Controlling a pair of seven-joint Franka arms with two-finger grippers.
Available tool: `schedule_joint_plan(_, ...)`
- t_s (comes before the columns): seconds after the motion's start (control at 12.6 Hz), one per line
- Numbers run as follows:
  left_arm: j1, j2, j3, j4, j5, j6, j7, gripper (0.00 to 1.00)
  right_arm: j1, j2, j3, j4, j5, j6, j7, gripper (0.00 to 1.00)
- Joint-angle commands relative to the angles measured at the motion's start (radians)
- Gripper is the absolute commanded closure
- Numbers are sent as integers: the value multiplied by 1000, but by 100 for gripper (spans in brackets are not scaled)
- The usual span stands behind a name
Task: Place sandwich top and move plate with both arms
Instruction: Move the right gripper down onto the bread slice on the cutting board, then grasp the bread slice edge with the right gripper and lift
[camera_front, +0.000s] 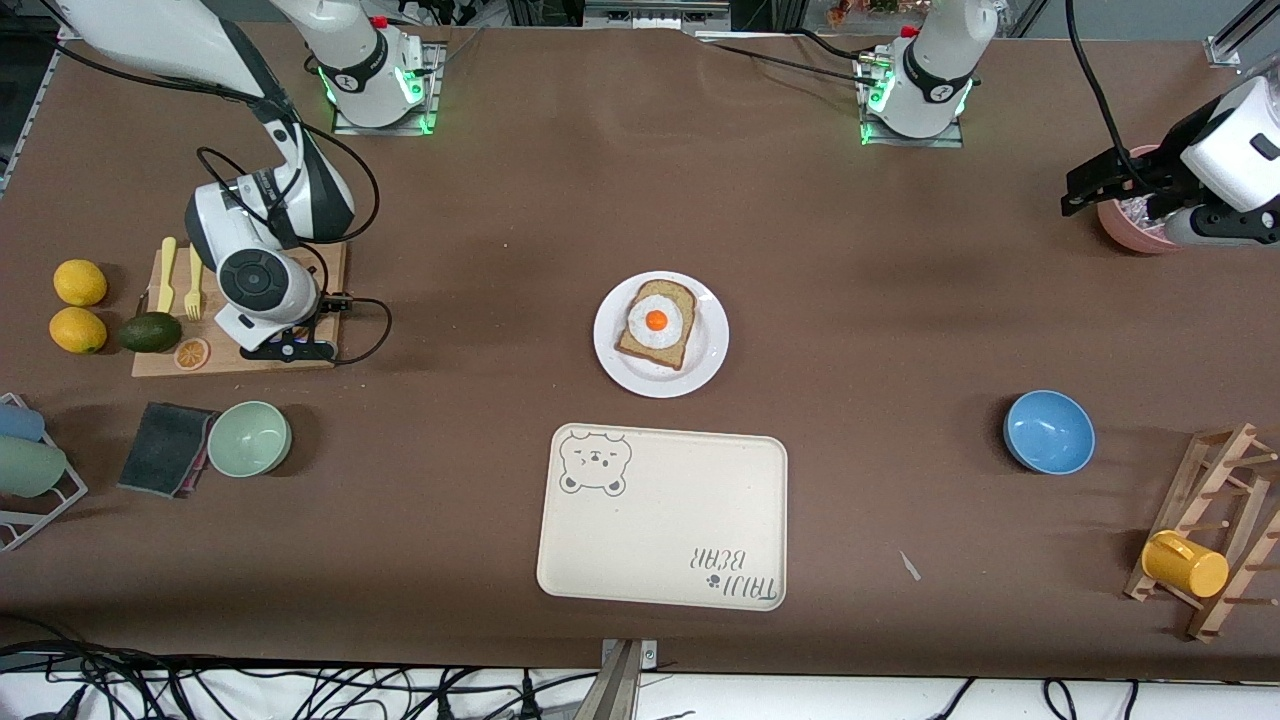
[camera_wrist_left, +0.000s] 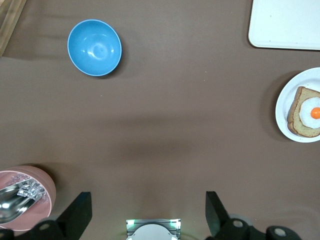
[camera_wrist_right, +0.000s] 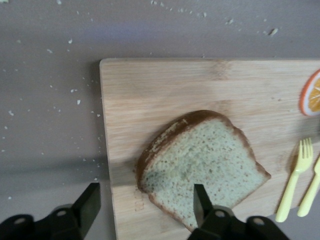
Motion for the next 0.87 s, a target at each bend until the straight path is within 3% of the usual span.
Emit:
schedule_joint_plan(0.0,7,7,-5,22,-18,-16,-7,0,-4,29,1,14,-25,14,25,32)
schedule_joint_plan(0.24,7,7,-7,22,-16,-16,-5,0,-7,41,0,19,-26,14,23,56)
schedule_joint_plan(0.4,5,7,-7,22,-15,-16,-5,0,-13,43,-2,19,-26,14,23,65)
schedule_joint_plan(0.79,5,7,-7,22,-15,-16,-5,0,-24,53,-2,33,-25,14,19,100)
